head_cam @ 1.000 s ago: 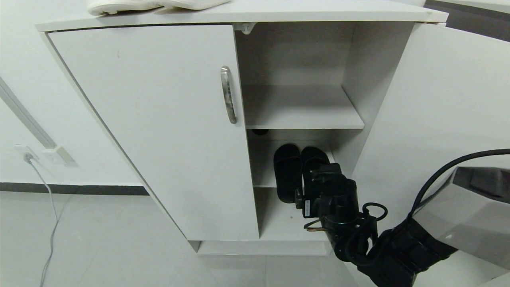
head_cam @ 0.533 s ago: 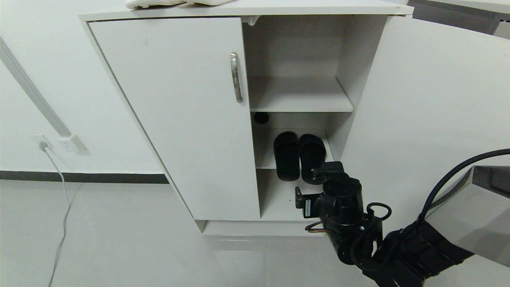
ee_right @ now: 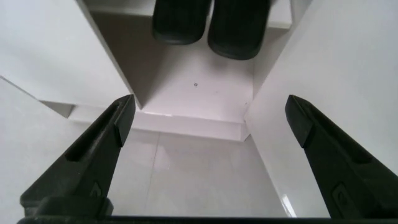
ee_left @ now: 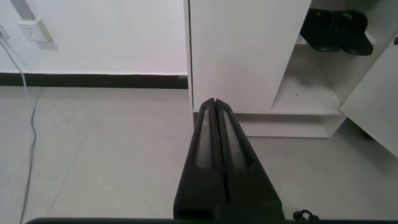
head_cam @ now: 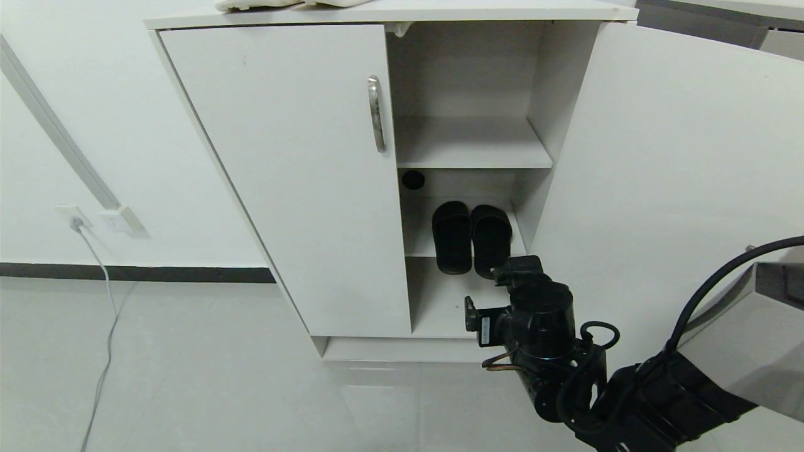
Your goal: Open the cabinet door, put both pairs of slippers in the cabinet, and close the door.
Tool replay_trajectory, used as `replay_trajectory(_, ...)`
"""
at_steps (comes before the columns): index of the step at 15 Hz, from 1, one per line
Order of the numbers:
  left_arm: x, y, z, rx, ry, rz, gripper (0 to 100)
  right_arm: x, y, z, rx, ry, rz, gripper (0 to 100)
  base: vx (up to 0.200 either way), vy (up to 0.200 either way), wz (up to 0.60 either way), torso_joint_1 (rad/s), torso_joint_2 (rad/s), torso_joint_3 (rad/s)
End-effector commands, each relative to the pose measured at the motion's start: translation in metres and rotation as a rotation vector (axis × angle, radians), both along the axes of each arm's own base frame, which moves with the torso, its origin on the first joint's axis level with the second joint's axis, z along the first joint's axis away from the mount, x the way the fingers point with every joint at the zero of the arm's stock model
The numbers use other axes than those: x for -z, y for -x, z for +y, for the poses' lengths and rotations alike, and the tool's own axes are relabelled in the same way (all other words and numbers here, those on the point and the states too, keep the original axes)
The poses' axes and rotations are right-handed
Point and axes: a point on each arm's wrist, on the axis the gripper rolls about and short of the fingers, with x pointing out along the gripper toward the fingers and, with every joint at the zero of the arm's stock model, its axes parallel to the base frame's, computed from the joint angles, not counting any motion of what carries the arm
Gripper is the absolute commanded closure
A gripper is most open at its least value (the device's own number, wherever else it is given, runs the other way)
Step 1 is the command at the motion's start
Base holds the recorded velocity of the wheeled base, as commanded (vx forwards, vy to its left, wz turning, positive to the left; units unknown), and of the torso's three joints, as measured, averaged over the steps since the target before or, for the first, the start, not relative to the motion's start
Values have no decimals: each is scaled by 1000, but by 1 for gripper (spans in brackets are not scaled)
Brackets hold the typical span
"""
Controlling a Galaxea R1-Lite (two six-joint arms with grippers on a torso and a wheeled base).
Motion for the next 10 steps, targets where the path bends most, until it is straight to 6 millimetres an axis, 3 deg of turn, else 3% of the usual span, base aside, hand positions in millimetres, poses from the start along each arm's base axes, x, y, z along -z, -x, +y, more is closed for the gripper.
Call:
replay_trajectory(1, 0, 0, 0, -1, -3, 0, 100, 1, 1, 1, -3, 2, 1, 0, 0, 0, 0, 0, 0, 0)
replay_trajectory(6, 0, 0, 0, 13, -3, 0, 100, 0, 4, 3, -1, 2, -3, 0, 0, 0, 0, 0, 0, 0)
replay_trajectory(10, 0, 0, 0, 13, -3, 2, 100, -2, 5, 4, -4, -1, -7, 0, 0, 0, 0, 4, 2, 156)
